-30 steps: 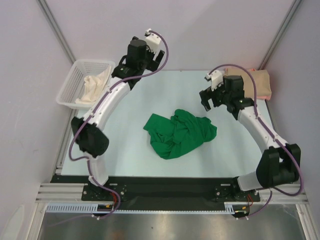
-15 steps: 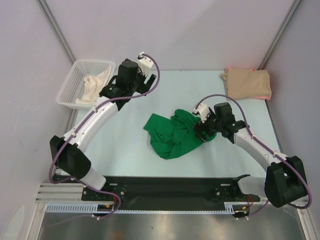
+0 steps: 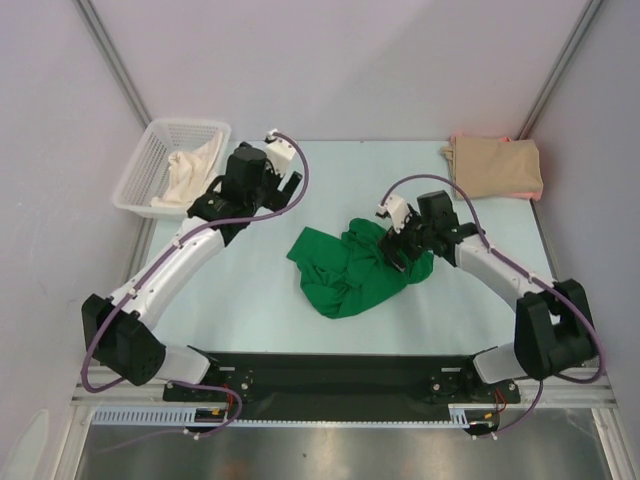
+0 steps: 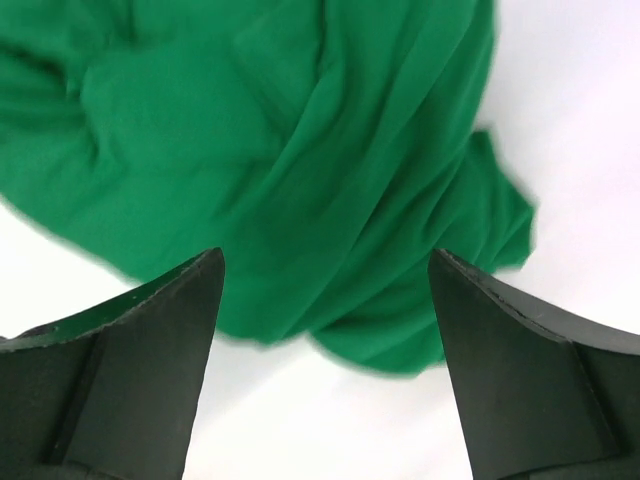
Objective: Fold and stack the t-shirts
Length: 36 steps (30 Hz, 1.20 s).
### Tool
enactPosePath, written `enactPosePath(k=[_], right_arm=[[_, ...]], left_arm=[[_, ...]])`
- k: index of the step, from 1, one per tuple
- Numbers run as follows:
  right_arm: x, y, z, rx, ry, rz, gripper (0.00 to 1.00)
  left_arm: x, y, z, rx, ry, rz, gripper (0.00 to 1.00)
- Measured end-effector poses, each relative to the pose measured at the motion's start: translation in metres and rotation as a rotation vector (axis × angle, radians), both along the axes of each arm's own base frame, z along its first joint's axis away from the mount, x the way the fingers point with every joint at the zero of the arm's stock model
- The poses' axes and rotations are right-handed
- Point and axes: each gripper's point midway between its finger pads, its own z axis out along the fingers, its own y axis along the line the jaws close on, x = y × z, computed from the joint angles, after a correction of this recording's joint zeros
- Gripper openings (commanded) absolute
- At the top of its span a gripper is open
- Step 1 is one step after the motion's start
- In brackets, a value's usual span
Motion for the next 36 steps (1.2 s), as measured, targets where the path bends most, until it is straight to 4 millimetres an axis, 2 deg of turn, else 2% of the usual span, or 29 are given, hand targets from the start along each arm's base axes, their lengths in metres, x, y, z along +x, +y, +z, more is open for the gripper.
enactPosePath(k=[3, 6, 8, 11, 13, 15, 16, 17, 19, 21, 22, 24, 25, 27, 30, 34, 36], right_arm=[[0.028, 0.014, 0.005, 0.030, -0.010, -0.010, 0.87], [0.059, 0.030, 0.004, 0.054, -0.001, -0.027, 0.84], [0.080, 0.040, -0.003, 0.067, 0.015, -0.030, 0.83], [0.096, 0.051, -0.020, 0.073, 0.061, -0.030, 0.82], [0.101, 0.055, -0.031, 0.073, 0.094, -0.028, 0.74], [0.104, 0.060, -0.039, 0.075, 0.123, -0.025, 0.66], [0.106, 0.062, -0.042, 0.074, 0.137, -0.023, 0.57], [0.107, 0.064, -0.044, 0.072, 0.149, -0.019, 0.53], [0.109, 0.067, -0.045, 0.074, 0.159, -0.014, 0.35], [0.110, 0.069, -0.041, 0.074, 0.161, -0.009, 0.26], [0.111, 0.069, -0.038, 0.075, 0.160, -0.008, 0.16], [0.116, 0.071, -0.030, 0.077, 0.142, -0.002, 0.06], [0.118, 0.071, -0.025, 0.077, 0.134, 0.000, 0.00], [0.119, 0.072, -0.012, 0.071, 0.115, 0.012, 0.00], [0.123, 0.075, 0.024, 0.072, 0.035, 0.036, 0.00], [0.128, 0.095, 0.107, 0.107, -0.164, 0.094, 0.00], [0.132, 0.109, 0.162, 0.145, -0.294, 0.118, 0.00]], left_arm=[[-0.003, 0.003, -0.011, -0.020, 0.035, 0.017, 1.00], [-0.004, 0.013, -0.021, -0.146, 0.106, 0.072, 0.99], [0.000, 0.033, -0.027, -0.249, 0.148, 0.149, 0.98], [0.006, 0.070, -0.034, -0.347, 0.171, 0.281, 0.98], [0.005, 0.077, -0.040, -0.363, 0.183, 0.311, 0.98], [0.002, 0.073, -0.047, -0.370, 0.203, 0.309, 0.98], [0.001, 0.072, -0.049, -0.370, 0.210, 0.305, 0.98], [0.000, 0.071, -0.051, -0.371, 0.217, 0.299, 0.98], [-0.001, 0.068, -0.051, -0.374, 0.221, 0.289, 0.98], [-0.001, 0.068, -0.050, -0.375, 0.220, 0.286, 0.97], [0.000, 0.068, -0.050, -0.372, 0.219, 0.283, 0.97], [0.000, 0.068, -0.049, -0.367, 0.215, 0.276, 0.97], [0.000, 0.068, -0.049, -0.362, 0.213, 0.271, 0.97], [0.001, 0.068, -0.049, -0.350, 0.211, 0.263, 0.97], [0.002, 0.069, -0.047, -0.329, 0.200, 0.249, 0.98], [0.009, 0.068, -0.034, -0.321, 0.172, 0.234, 0.98], [0.014, 0.067, -0.024, -0.327, 0.151, 0.229, 0.98]])
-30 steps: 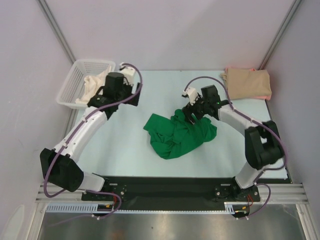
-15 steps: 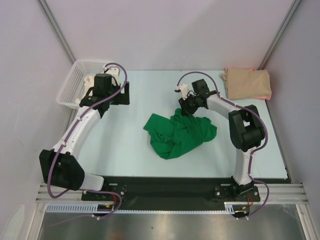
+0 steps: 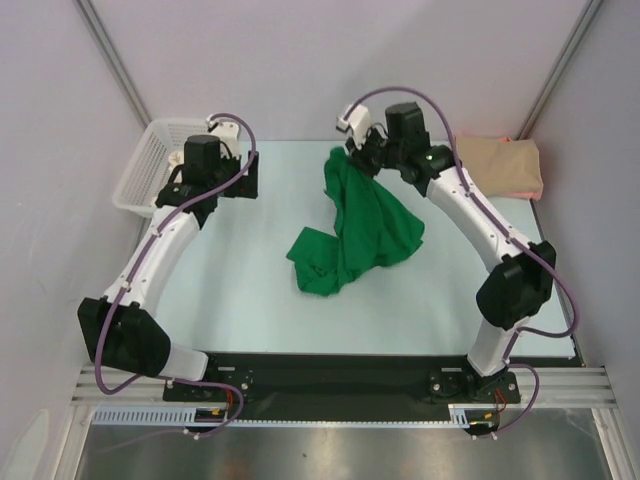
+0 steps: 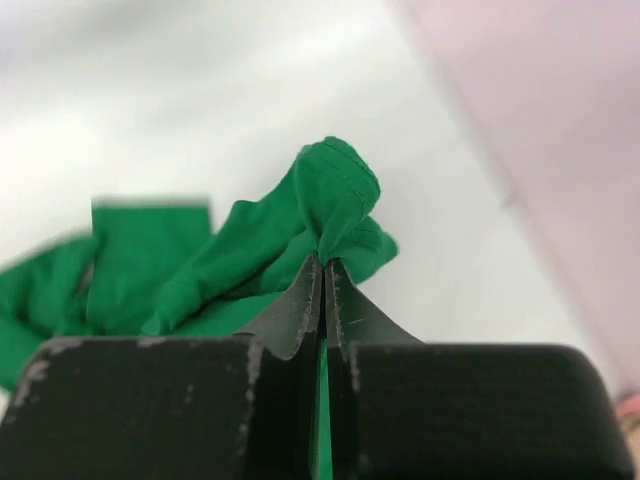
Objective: Fold and stack the t-shirts
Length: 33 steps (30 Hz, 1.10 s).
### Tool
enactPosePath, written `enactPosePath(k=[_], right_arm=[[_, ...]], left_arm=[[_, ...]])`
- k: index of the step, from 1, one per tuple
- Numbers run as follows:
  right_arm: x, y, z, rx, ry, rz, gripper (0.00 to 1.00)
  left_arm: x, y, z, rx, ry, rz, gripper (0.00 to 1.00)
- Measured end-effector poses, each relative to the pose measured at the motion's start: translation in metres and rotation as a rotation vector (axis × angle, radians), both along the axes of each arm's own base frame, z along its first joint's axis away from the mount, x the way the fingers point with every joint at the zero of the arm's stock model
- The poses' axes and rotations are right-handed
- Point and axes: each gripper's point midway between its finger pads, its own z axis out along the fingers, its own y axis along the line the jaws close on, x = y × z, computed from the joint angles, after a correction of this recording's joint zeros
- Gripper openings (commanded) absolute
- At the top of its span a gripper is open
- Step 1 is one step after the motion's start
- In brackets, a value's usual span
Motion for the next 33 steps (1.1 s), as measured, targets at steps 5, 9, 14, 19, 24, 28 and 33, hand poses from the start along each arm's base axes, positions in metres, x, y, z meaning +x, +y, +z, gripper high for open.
enactPosePath(k=[5, 9, 14, 19, 24, 28, 33], right_arm=[[-0.002, 0.021, 0.141, 0.139, -0.293, 0.020, 0.00], [-0.020, 0.010, 0.216, 0.210, -0.438, -0.002, 0.00], [-0.077, -0.030, 0.234, 0.189, -0.469, -0.027, 0.00], [-0.153, -0.079, 0.147, 0.087, -0.325, -0.050, 0.38], [-0.190, -0.112, 0.031, -0.049, -0.125, -0.103, 0.93], [-0.167, -0.105, 0.008, -0.097, -0.098, -0.121, 0.89], [-0.100, -0.062, -0.009, -0.116, -0.073, -0.087, 0.75]], left_arm=[[0.008, -0.005, 0.029, -0.023, -0.066, -0.016, 0.97], [0.011, -0.011, 0.044, -0.034, -0.102, -0.032, 0.96], [0.009, -0.025, 0.046, -0.028, -0.108, -0.073, 0.95], [0.006, -0.037, 0.044, -0.023, -0.103, -0.117, 0.96], [0.006, -0.037, 0.030, -0.004, -0.075, -0.126, 0.96], [0.005, -0.037, 0.007, 0.006, -0.024, -0.126, 0.95], [-0.005, -0.038, -0.035, 0.014, 0.083, -0.140, 0.95]])
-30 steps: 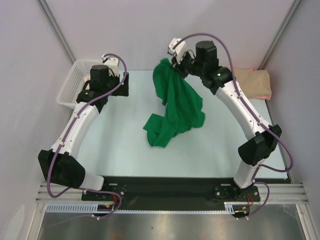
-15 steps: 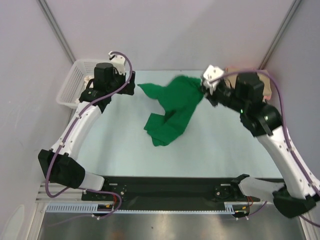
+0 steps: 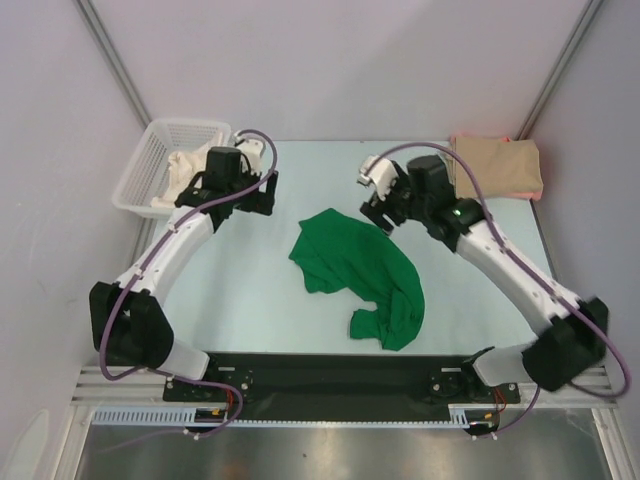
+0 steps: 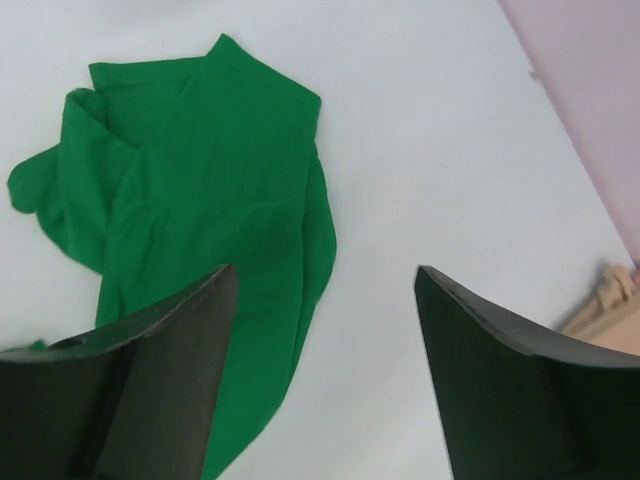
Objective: Fold and stack the t-shirts
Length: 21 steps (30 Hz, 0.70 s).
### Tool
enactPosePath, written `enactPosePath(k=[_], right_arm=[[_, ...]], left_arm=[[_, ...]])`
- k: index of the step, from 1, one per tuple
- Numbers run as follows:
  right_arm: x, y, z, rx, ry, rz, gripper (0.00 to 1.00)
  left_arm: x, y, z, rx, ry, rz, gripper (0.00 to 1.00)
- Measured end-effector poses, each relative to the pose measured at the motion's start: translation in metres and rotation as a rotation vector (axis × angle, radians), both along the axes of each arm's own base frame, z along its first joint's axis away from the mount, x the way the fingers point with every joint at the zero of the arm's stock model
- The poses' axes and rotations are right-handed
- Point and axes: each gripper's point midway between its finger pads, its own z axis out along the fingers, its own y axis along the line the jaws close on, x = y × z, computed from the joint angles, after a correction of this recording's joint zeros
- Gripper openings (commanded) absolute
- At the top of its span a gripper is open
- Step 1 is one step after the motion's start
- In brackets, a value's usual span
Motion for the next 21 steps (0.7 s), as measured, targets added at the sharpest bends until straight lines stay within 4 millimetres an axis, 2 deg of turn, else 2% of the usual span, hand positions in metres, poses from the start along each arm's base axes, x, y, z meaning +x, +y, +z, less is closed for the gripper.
enactPosePath(k=[1, 4, 6, 8, 12, 16, 21], right_arm=[[0.013, 0.009, -0.005, 0.003, 0.004, 0.007, 0.73], [0.047, 0.040, -0.035, 0.010, 0.052, 0.049, 0.65], [0.066, 0.061, -0.063, 0.004, 0.096, 0.076, 0.63], [0.082, 0.082, -0.089, -0.001, 0.147, 0.099, 0.62], [0.104, 0.115, -0.125, 0.012, 0.218, 0.135, 0.56], [0.117, 0.138, -0.143, 0.034, 0.246, 0.158, 0.51], [0.128, 0.162, -0.158, 0.062, 0.274, 0.176, 0.48]], left_arm=[[-0.005, 0.000, -0.010, 0.002, 0.027, -0.004, 0.95], [-0.018, 0.003, -0.039, 0.015, 0.097, -0.005, 0.96], [-0.028, 0.006, -0.055, 0.027, 0.138, -0.003, 0.96], [-0.035, 0.011, -0.063, 0.032, 0.161, 0.000, 0.96], [-0.038, 0.027, -0.064, 0.020, 0.164, 0.030, 0.96], [-0.039, 0.045, -0.061, 0.022, 0.152, 0.070, 0.96], [-0.044, 0.047, -0.051, 0.021, 0.122, 0.065, 0.96]])
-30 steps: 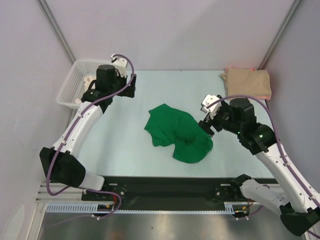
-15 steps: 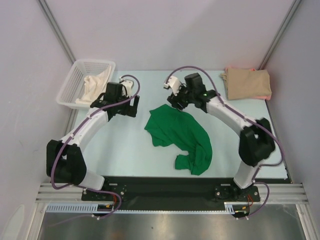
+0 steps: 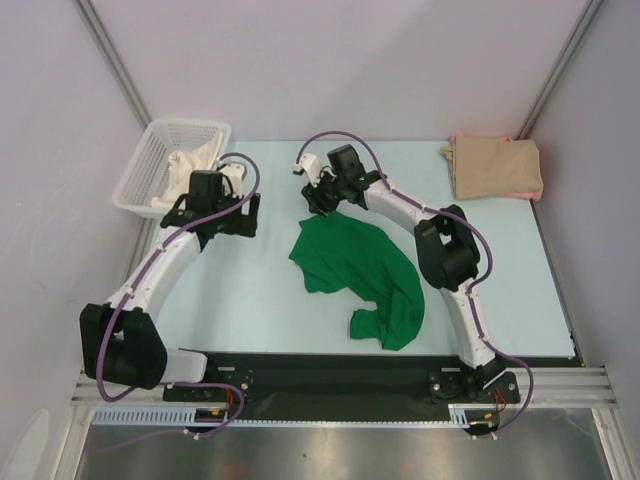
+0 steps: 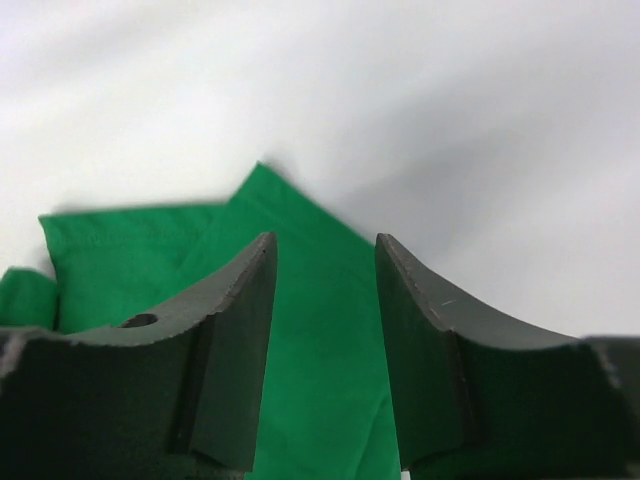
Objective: Fold and stack the t-shirts
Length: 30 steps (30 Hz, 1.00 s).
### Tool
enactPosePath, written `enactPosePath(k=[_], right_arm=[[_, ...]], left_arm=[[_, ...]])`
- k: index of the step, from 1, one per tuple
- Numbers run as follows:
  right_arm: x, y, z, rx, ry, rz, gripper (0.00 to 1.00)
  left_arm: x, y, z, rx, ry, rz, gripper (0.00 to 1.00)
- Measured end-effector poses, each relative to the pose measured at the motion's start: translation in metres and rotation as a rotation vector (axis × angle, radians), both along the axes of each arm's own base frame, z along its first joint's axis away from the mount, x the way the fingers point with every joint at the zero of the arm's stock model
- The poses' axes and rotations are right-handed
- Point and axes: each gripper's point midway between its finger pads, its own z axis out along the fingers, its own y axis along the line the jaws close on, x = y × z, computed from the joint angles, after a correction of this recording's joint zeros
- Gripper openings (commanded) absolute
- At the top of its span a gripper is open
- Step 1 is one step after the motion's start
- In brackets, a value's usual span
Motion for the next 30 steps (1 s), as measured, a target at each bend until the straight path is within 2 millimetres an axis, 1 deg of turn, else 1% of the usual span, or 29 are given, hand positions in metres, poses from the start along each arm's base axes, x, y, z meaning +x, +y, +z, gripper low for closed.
enactPosePath(k=[7, 12, 17, 19, 24, 28, 30], right_arm=[[0.002, 0.033, -0.011, 0.023, 0.010, 0.032, 0.45], [-0.011, 0.050, -0.024, 0.007, 0.031, 0.065, 0.44], [-0.025, 0.054, -0.041, -0.033, 0.063, 0.092, 0.44], [-0.028, 0.053, -0.047, -0.046, 0.074, 0.096, 0.43], [-0.025, 0.049, -0.057, -0.073, 0.071, 0.098, 0.42], [-0.019, 0.049, -0.058, -0.078, 0.056, 0.091, 0.39], [-0.015, 0.051, -0.058, -0.078, 0.049, 0.089, 0.31]], left_arm=[[-0.011, 0.002, -0.002, 0.002, -0.001, -0.003, 0.96], [-0.018, 0.003, -0.007, 0.001, 0.010, -0.005, 0.96], [-0.024, 0.003, -0.008, -0.003, 0.007, -0.008, 0.97], [-0.026, 0.003, -0.007, -0.005, 0.003, -0.008, 0.97], [-0.026, 0.003, -0.004, -0.007, -0.006, -0.007, 0.97], [-0.026, 0.003, -0.004, -0.007, -0.007, -0.007, 0.97], [-0.026, 0.003, -0.004, -0.007, -0.007, -0.007, 0.97]])
